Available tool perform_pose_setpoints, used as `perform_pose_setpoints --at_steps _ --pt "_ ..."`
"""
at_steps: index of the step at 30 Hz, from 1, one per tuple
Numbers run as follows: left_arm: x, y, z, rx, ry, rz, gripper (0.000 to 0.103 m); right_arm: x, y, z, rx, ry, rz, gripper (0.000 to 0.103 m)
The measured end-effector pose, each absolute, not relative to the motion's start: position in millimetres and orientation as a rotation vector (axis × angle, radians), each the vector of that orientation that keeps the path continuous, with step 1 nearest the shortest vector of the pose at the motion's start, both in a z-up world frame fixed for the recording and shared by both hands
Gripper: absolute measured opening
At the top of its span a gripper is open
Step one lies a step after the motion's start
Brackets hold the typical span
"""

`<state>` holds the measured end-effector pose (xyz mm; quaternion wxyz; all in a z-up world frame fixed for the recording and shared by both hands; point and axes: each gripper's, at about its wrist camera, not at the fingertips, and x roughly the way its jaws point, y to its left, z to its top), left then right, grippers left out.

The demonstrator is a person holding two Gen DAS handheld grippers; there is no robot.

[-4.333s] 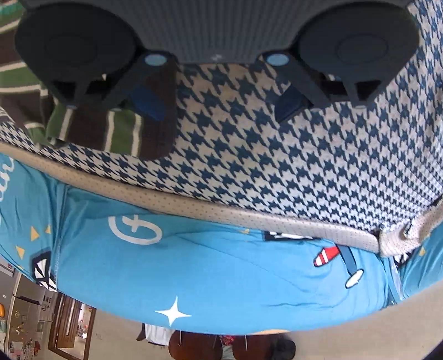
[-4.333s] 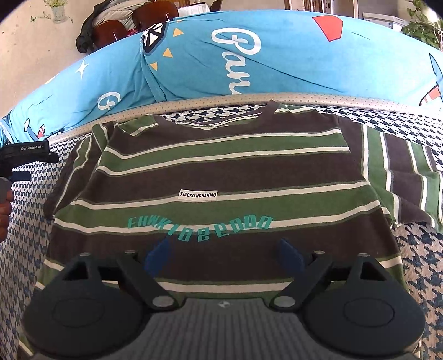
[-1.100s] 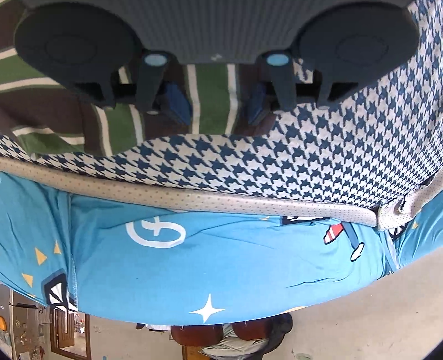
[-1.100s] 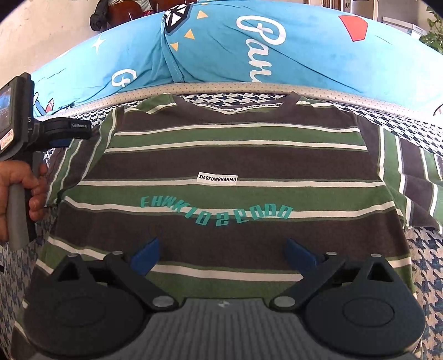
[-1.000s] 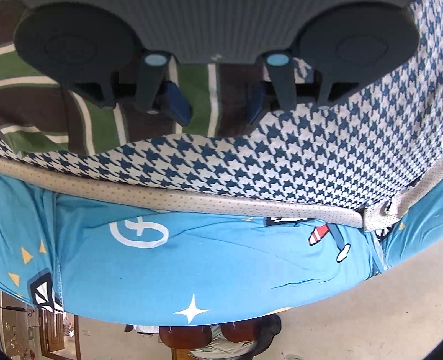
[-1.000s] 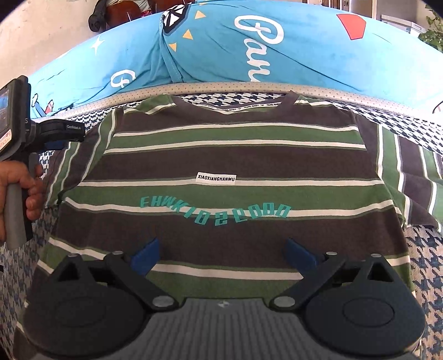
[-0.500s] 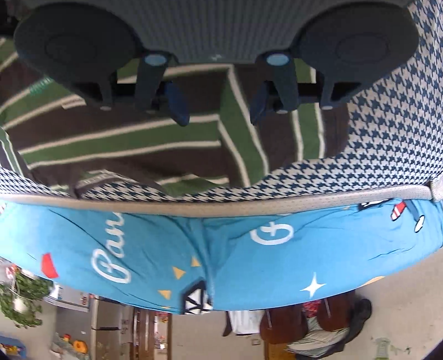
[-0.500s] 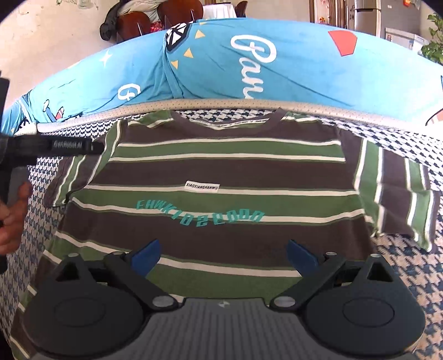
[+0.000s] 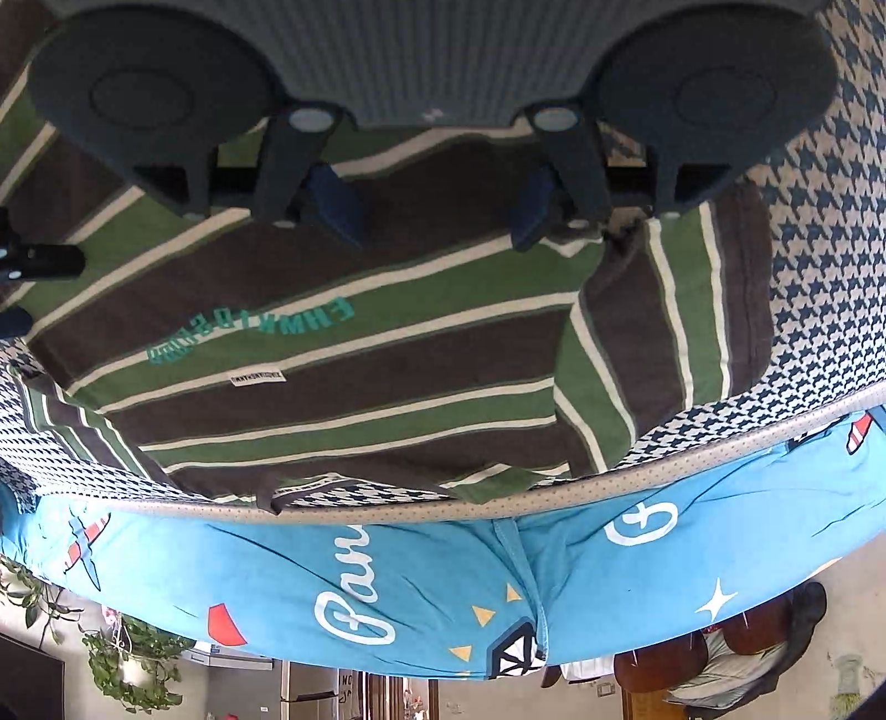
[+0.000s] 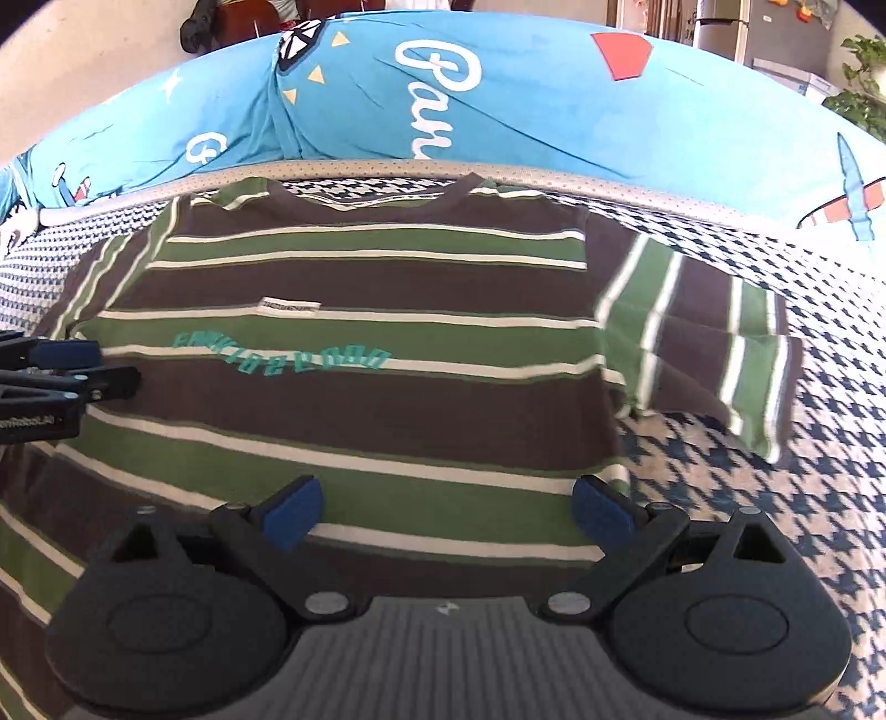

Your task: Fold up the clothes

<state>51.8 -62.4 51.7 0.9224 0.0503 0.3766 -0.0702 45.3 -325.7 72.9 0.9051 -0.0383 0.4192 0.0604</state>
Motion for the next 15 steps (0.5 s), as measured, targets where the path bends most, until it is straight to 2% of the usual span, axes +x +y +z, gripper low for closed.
perform_pose_setpoints --at_steps 7,8,9,15 --pt "36 -42 43 0.096 0.779 -0.085 0.068 37 -343 78 -0.04 0.853 0.101 0.088" --pt "34 -39 41 0.095 0.78 -0.077 0.074 36 -343 78 -0.041 0.852 0.095 0.088" --pt "32 -35 40 0.083 0.784 -0.068 0.075 35 -343 79 -0.042 0.852 0.086 0.088" --pt "21 -26 44 0.103 0.764 -0.032 0.075 20 -368 79 0.077 0.871 -0.053 0.091"
